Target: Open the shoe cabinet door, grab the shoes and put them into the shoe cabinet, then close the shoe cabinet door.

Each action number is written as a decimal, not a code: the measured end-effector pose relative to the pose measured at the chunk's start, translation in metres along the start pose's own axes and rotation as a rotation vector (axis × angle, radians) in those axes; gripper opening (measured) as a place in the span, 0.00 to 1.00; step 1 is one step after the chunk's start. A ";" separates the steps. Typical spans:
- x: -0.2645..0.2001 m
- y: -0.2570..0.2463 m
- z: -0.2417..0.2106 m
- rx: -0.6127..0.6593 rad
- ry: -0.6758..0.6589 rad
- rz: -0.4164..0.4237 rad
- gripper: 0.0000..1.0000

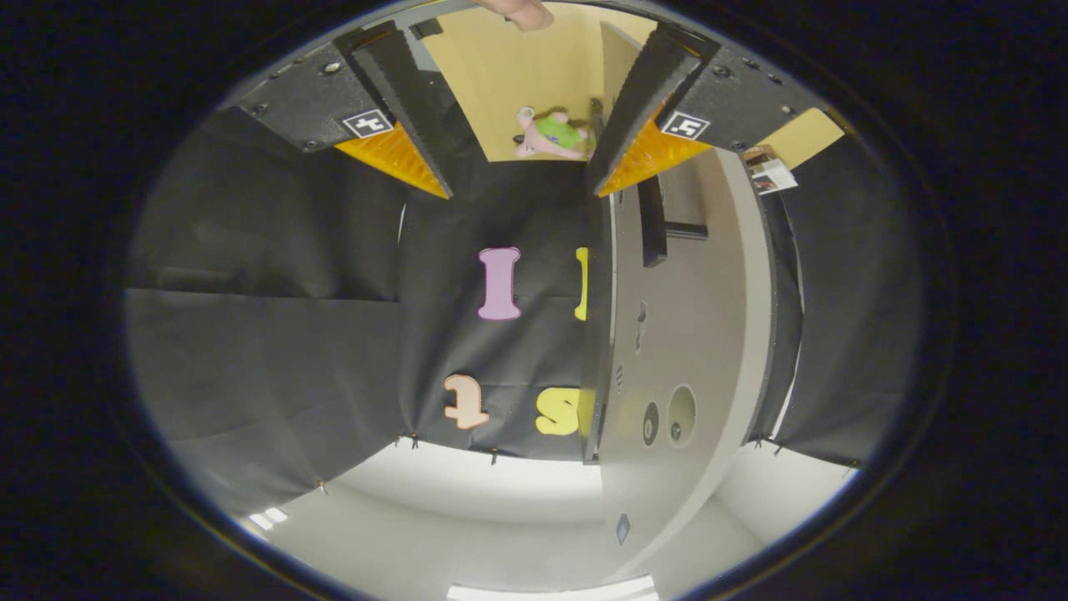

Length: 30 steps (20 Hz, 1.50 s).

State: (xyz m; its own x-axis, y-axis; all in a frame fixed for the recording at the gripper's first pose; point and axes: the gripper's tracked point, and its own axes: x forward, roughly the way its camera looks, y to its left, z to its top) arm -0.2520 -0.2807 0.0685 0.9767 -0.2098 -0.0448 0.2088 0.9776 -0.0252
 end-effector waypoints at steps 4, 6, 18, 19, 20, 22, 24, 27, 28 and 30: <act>0.006 0.001 0.009 -0.011 -0.039 -0.093 0.94; -0.001 0.023 0.007 -0.031 -0.057 -0.117 0.94; 0.008 0.182 -0.006 -0.029 0.006 0.091 0.94; 0.012 0.196 -0.007 -0.023 0.007 0.099 0.94; 0.015 0.208 -0.007 -0.015 0.010 0.107 0.94; 0.022 0.233 -0.011 -0.034 0.031 0.132 0.94; 0.028 0.264 -0.016 -0.029 0.045 0.177 0.95; 0.042 0.305 -0.029 -0.018 0.085 0.225 0.96; 0.050 0.315 -0.030 -0.023 0.085 0.222 0.96; 0.067 0.333 -0.036 -0.023 0.094 0.214 0.96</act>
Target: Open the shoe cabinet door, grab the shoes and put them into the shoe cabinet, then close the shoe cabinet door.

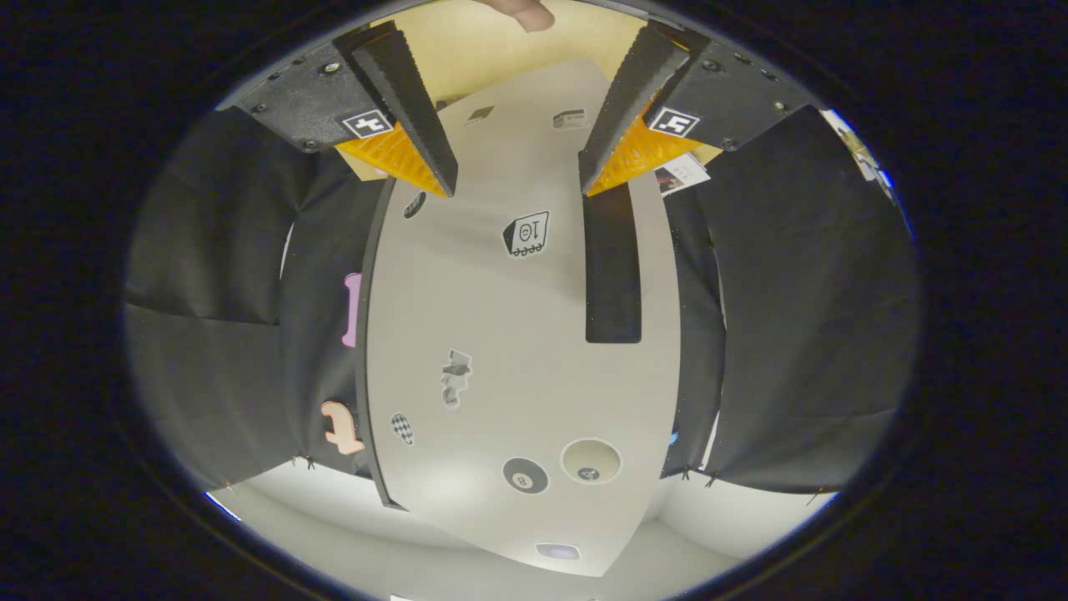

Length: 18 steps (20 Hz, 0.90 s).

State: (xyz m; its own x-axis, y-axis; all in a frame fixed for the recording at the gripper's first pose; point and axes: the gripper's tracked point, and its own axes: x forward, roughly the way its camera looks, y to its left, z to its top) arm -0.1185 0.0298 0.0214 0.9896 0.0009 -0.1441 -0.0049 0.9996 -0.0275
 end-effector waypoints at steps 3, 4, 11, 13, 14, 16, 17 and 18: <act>0.023 0.008 -0.007 0.047 -0.003 -0.010 0.96; 0.027 0.007 -0.004 0.049 -0.016 -0.011 0.96; 0.033 -0.015 0.012 0.033 -0.135 -0.060 0.97; 0.028 -0.017 0.011 0.030 -0.132 -0.052 0.97; 0.025 -0.018 0.010 0.036 -0.127 -0.046 0.97; 0.019 -0.015 0.008 0.050 -0.120 -0.028 0.97; 0.015 -0.013 0.008 0.049 -0.124 -0.022 0.97; 0.011 -0.015 0.008 0.047 -0.134 -0.019 0.97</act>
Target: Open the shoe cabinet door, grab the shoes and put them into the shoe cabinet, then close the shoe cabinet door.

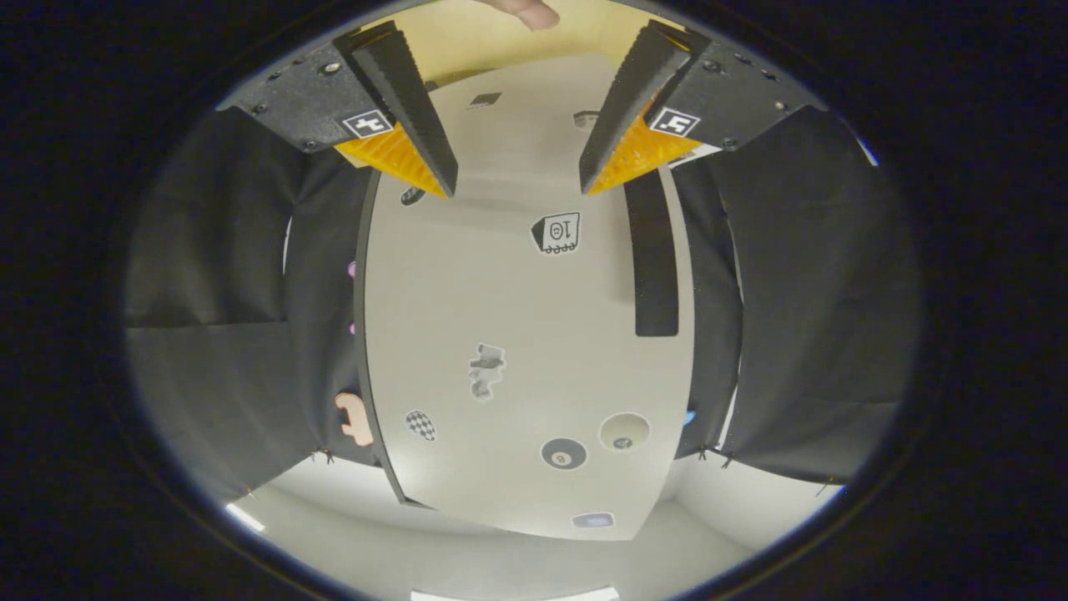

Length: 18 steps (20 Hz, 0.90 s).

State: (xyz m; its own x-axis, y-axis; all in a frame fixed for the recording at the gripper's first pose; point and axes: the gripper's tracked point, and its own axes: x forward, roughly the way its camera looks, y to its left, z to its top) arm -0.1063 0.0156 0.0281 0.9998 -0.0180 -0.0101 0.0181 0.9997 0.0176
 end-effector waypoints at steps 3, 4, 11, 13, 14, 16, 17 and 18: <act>-0.022 0.002 0.000 0.013 -0.019 0.021 0.97; -0.030 0.003 -0.001 0.024 -0.015 0.036 0.96; -0.097 -0.001 -0.004 0.045 -0.057 0.074 0.97; -0.119 -0.007 -0.005 0.034 -0.073 0.067 0.96; -0.130 -0.010 -0.006 0.017 -0.083 0.063 0.96; -0.150 -0.014 -0.009 -0.009 -0.107 0.060 0.97; -0.159 -0.014 -0.012 -0.009 -0.114 0.070 0.97; -0.169 -0.013 -0.014 0.003 -0.126 0.080 0.97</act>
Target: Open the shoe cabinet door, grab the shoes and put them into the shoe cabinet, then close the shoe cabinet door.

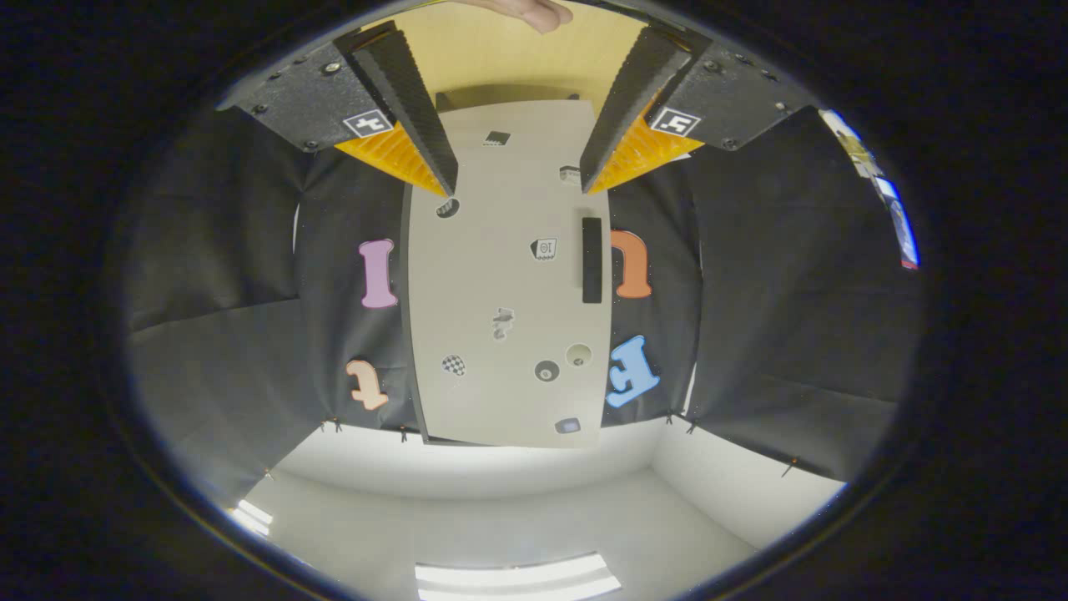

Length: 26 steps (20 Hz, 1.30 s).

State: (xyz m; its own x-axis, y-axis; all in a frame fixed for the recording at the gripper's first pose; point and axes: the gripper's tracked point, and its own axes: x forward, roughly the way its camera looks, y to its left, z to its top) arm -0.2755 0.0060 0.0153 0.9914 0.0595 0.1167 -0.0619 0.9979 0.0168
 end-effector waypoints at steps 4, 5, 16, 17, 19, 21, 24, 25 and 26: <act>-0.027 0.001 -0.007 0.007 -0.012 0.021 0.97; -0.031 0.003 -0.007 0.008 -0.015 0.027 0.97; -0.054 0.017 -0.010 -0.040 -0.034 0.060 0.97; -0.052 0.015 -0.011 -0.036 -0.034 0.054 0.97; -0.050 0.012 -0.013 -0.020 -0.024 0.045 0.97; -0.047 0.012 -0.015 -0.014 -0.013 0.045 0.97; -0.046 0.010 -0.014 -0.013 -0.016 0.043 0.97; -0.047 0.009 -0.014 -0.012 -0.019 0.041 0.97; -0.046 0.009 -0.014 -0.013 -0.018 0.041 0.97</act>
State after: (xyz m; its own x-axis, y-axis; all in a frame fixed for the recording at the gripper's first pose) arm -0.3206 0.0127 -0.0037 0.9857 0.1001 0.1354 -0.1009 0.9949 -0.0011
